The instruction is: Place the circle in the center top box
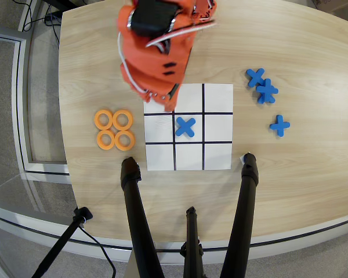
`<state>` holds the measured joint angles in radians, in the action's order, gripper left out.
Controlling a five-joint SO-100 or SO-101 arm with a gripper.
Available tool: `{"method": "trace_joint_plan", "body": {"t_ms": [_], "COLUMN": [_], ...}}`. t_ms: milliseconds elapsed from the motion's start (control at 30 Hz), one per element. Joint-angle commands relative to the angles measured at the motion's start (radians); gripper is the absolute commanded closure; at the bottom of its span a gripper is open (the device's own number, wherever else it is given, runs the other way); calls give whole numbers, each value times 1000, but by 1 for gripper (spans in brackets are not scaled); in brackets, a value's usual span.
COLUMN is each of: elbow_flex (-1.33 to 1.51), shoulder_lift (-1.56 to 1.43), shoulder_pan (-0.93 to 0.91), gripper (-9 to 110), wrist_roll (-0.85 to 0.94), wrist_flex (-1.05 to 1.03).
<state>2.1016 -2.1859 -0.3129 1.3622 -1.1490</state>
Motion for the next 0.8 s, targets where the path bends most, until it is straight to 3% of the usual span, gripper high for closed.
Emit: {"method": "trace_joint_plan", "body": {"t_ms": [0, 767], "elbow_flex": [-55, -127], "shoulder_lift": [75, 471], "shoulder_pan": [-40, -152], "gripper": [83, 81], "wrist_roll": [3, 57], "wrist_flex": [60, 385]}}
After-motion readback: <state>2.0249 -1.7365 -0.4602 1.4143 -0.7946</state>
